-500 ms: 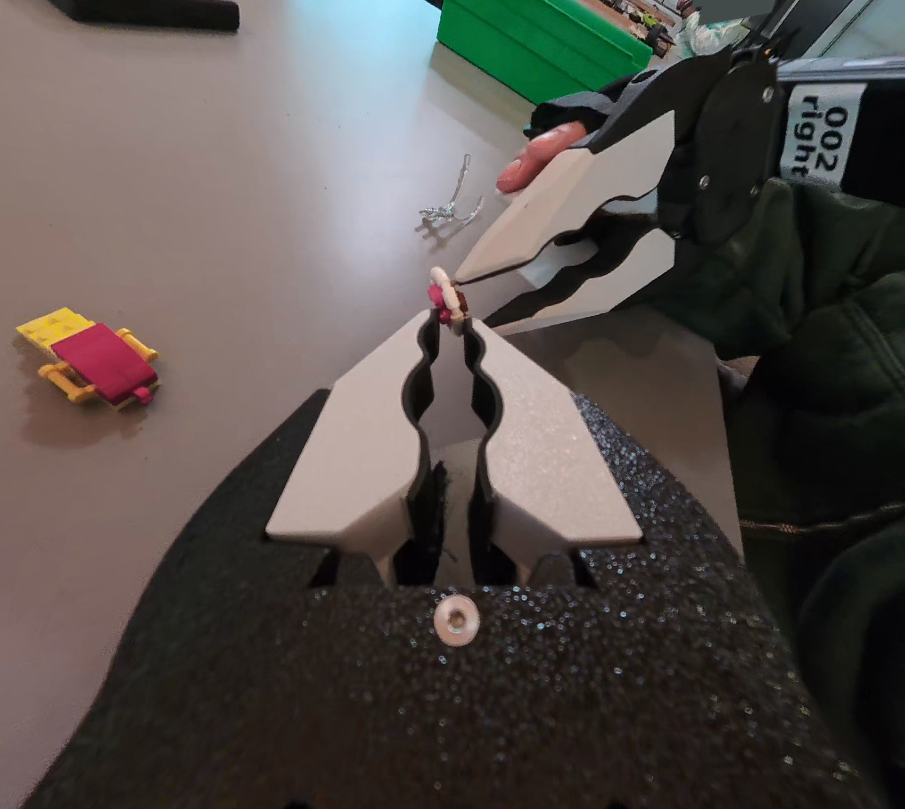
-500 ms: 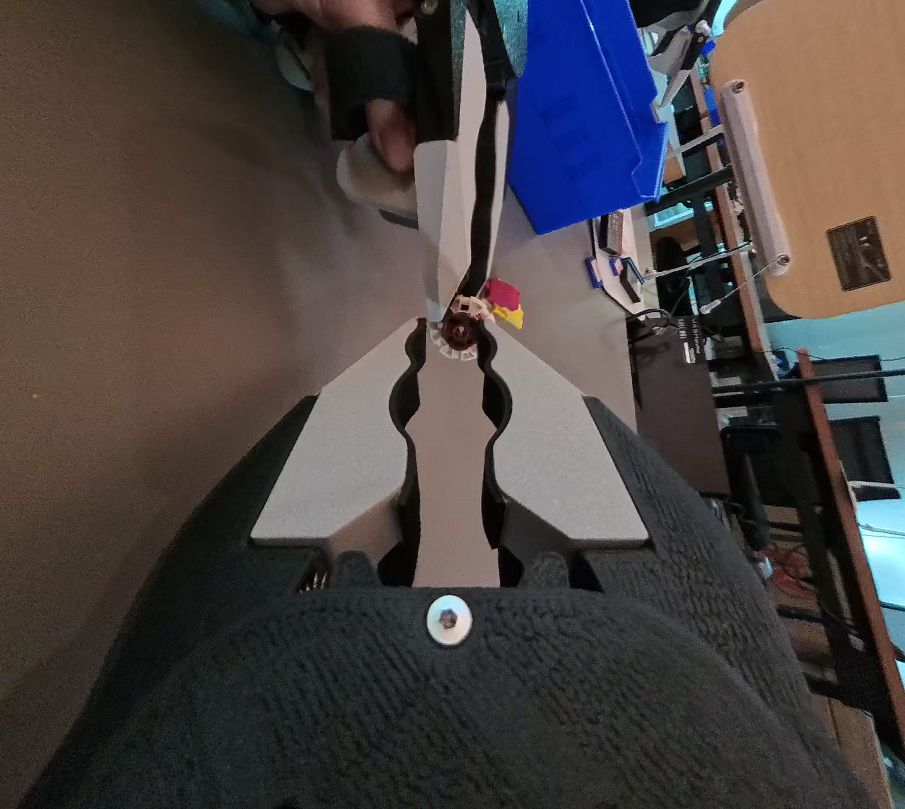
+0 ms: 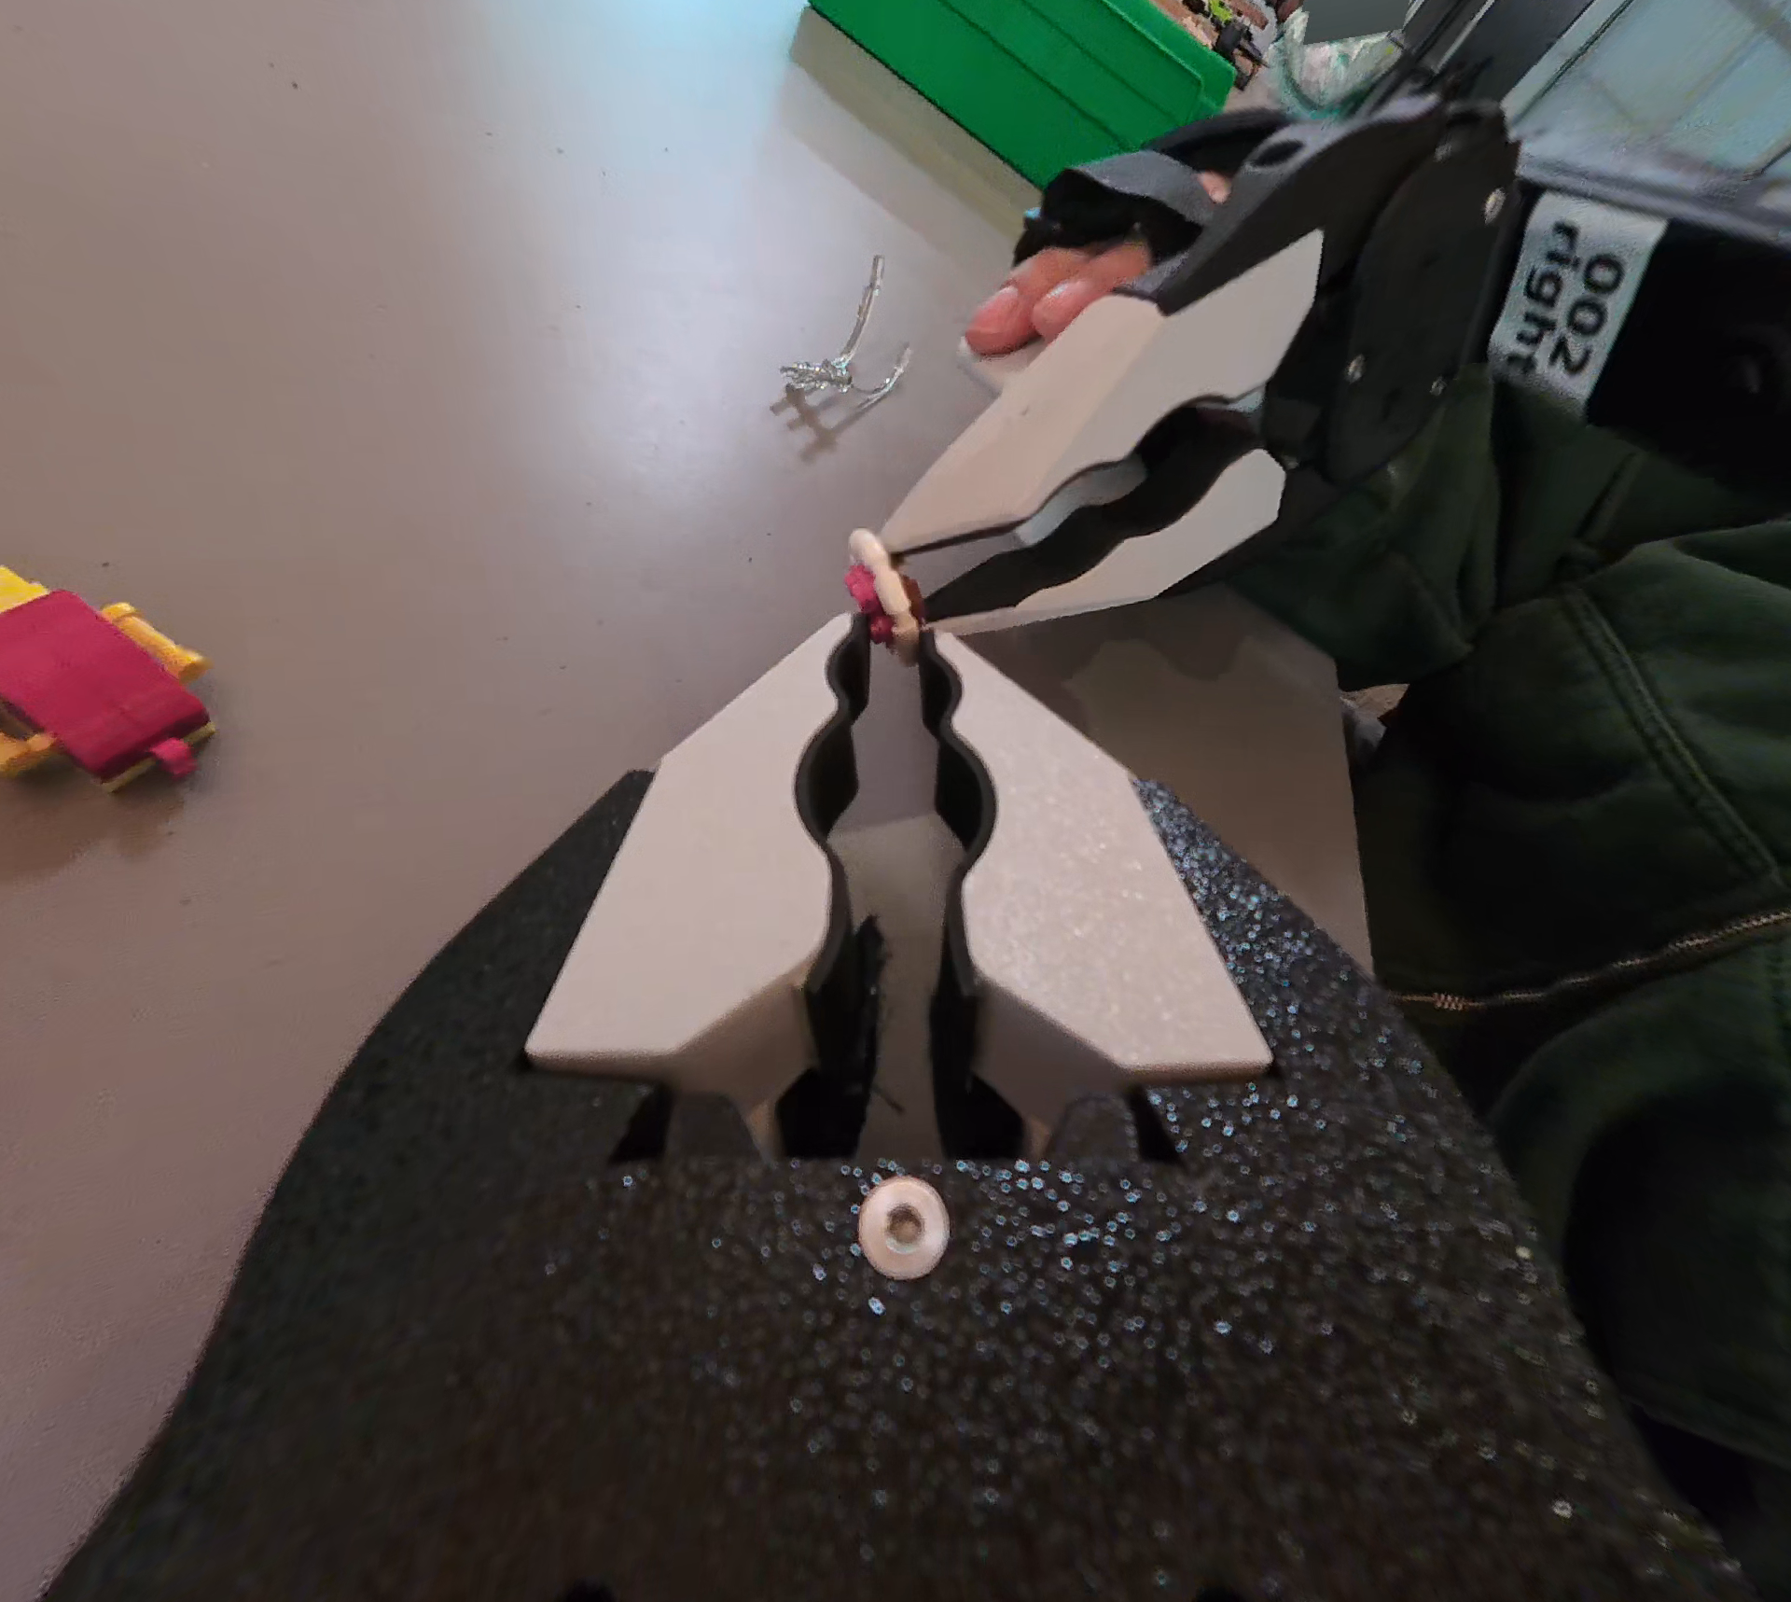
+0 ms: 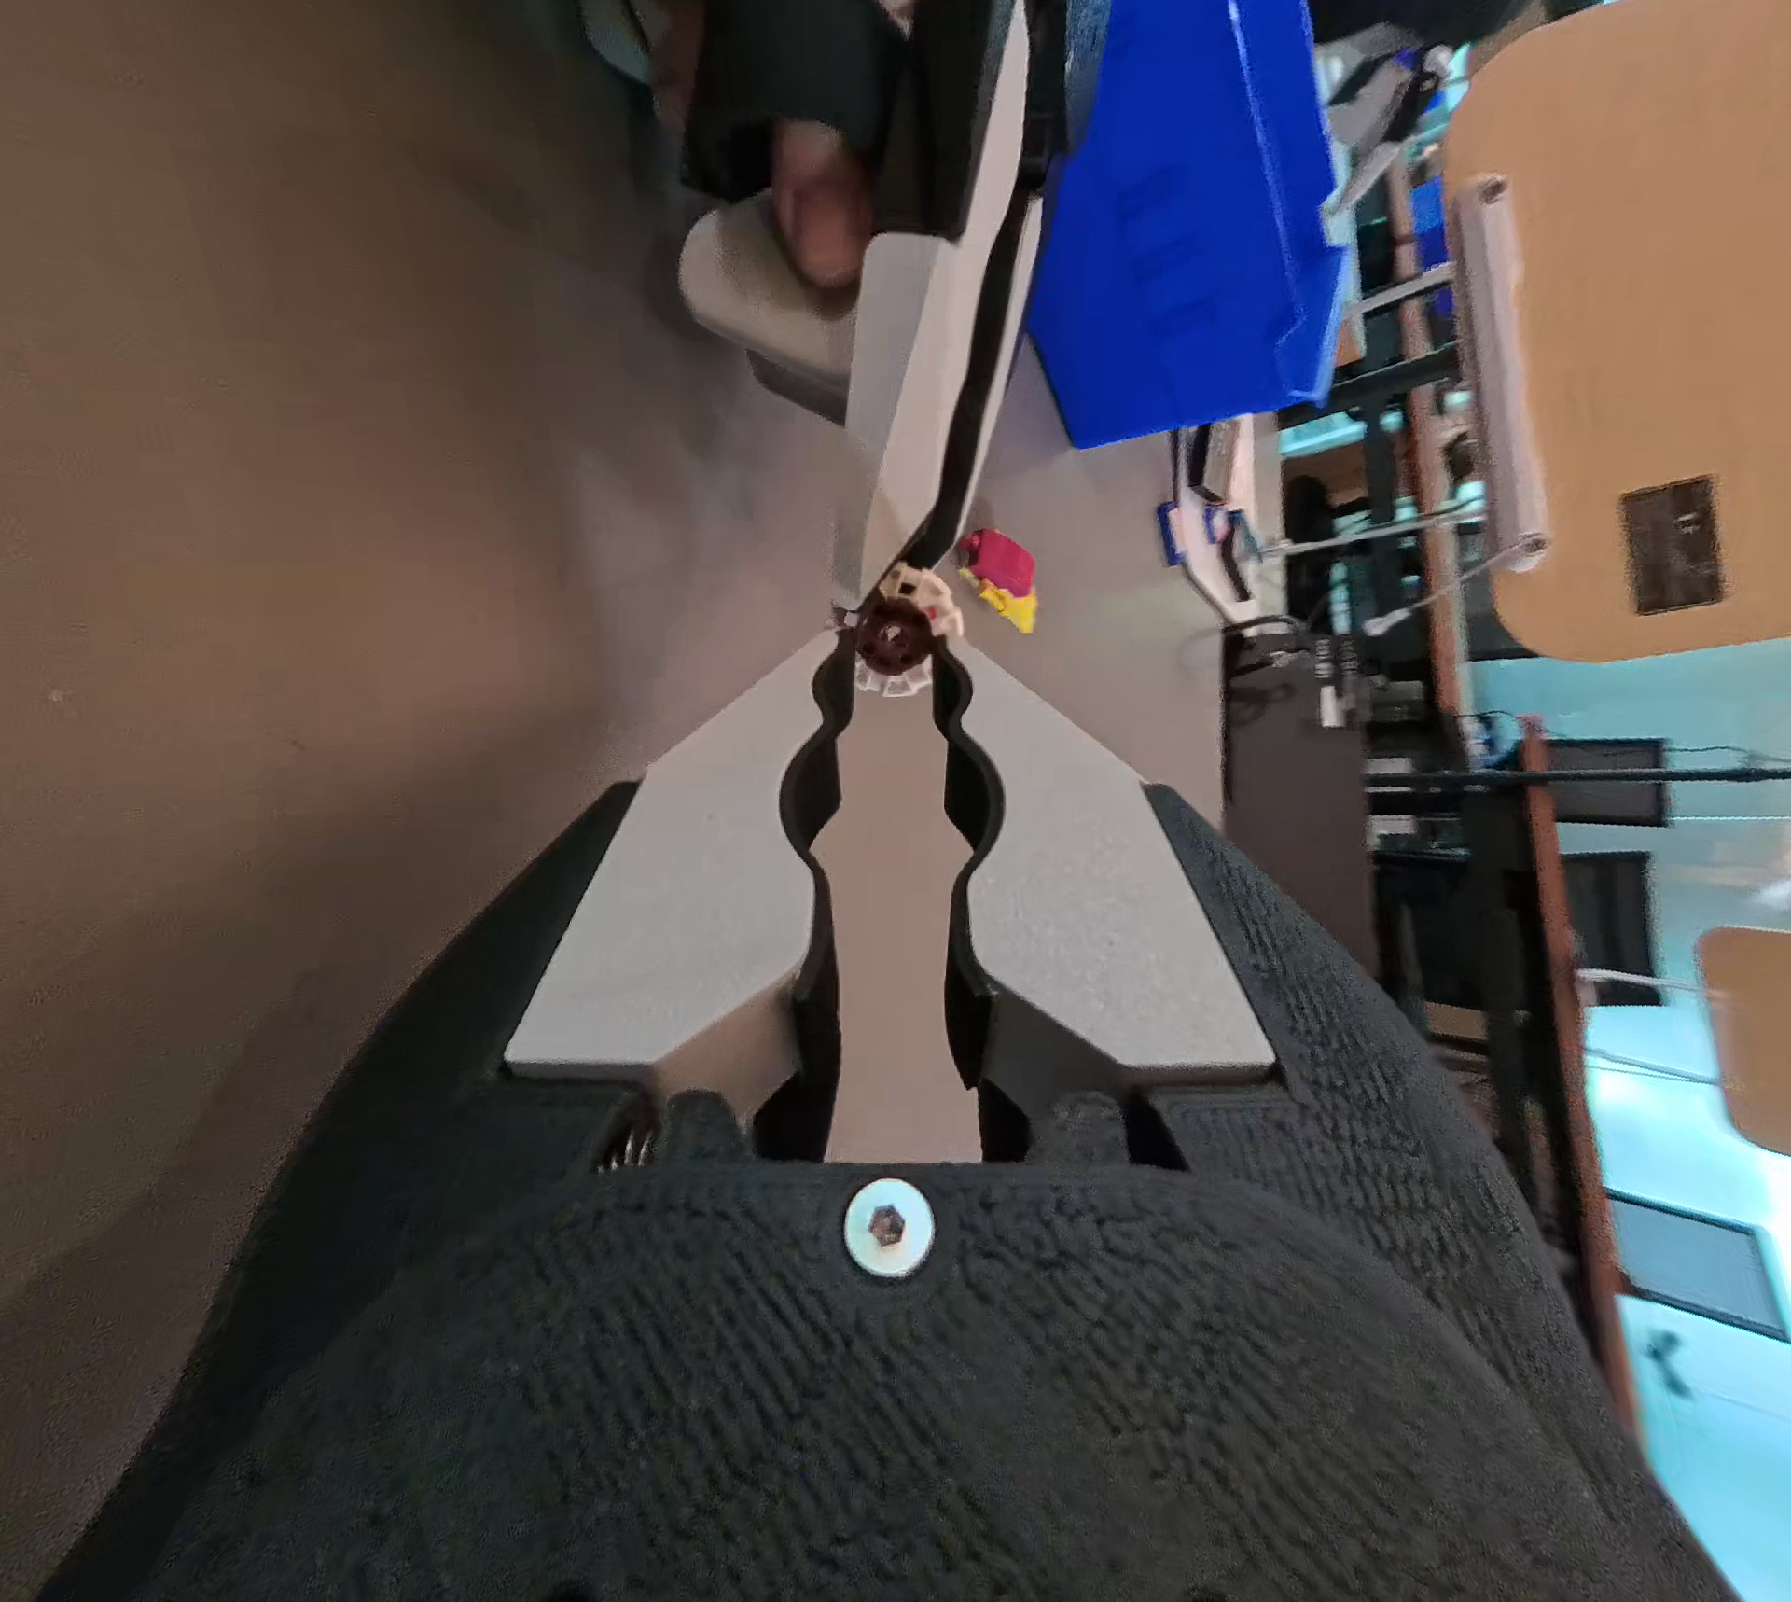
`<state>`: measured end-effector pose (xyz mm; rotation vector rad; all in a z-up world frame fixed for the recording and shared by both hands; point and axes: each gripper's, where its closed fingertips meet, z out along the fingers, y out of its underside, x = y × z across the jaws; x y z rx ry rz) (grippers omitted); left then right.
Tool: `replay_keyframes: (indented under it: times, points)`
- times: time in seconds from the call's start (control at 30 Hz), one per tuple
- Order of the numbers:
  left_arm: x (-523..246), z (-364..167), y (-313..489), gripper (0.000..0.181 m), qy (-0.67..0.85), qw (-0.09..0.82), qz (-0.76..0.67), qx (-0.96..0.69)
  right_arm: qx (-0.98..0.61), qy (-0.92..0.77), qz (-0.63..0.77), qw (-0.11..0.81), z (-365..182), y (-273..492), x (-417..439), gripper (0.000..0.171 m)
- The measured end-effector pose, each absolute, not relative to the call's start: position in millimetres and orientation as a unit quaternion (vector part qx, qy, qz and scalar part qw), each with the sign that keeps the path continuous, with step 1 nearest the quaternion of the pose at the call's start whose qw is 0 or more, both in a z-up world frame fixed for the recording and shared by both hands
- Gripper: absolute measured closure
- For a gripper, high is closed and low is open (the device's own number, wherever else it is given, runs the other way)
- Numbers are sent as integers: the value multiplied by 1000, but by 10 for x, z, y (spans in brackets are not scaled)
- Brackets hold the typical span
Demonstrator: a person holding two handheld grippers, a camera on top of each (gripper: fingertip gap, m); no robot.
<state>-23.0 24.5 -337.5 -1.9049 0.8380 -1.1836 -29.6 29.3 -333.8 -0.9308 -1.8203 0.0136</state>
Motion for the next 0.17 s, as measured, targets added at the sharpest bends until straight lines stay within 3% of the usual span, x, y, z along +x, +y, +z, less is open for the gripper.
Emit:
replay_keyframes:
  times: [0.03, 0.17]
  points:
    - [-238, -3369, 252, 174, 317, 362, -468, -741, -373, -762, -12, 529, -3340, 294, -305, 157]
    - [-228, -3398, 239, 173, 320, 354, -465, -746, -366, -772, -18, 519, -3388, 274, -300, 157]
